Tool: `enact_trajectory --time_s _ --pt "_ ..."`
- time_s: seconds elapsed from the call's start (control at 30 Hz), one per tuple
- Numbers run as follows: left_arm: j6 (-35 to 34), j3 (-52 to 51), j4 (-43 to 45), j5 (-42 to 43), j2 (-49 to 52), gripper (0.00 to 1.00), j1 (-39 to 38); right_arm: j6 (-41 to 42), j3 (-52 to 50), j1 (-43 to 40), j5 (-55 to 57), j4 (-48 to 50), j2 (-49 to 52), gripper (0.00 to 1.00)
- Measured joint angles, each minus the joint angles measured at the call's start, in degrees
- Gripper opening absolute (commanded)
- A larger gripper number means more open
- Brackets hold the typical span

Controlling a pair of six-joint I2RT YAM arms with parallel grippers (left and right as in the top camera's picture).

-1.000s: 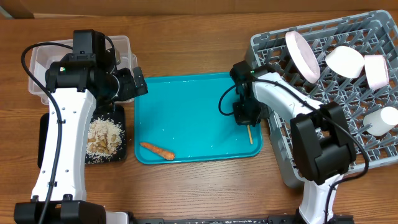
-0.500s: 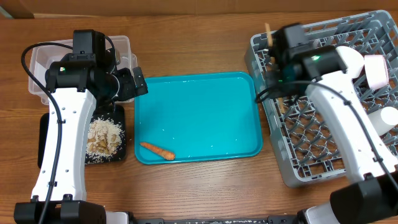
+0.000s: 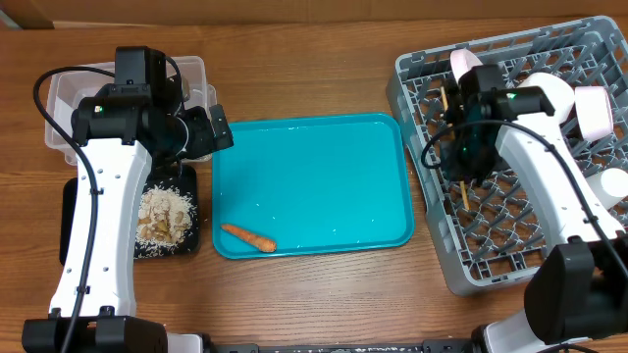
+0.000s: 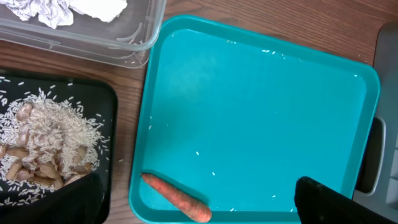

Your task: Sort waste into correct bins and load items into the dishwasher

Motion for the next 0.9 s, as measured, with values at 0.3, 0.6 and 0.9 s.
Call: enact_trajectory --time_s 0.3,0.6,0.9 --pt "0.0 -0.02 0.0 0.0 0.0 1.0 0.0 -0.15 -3.65 0.17 -0.72 2.08 0.0 0.34" --pt "0.0 0.0 -0.37 0.0 0.0 1.0 0.0 1.84 0.94 0.15 -1.29 -0.74 0.0 0.43" --pt "-2.95 -0.22 -7.85 -0.07 0.0 1.0 -1.6 2.36 13.51 0.96 -14.82 0.07 -3.67 1.0"
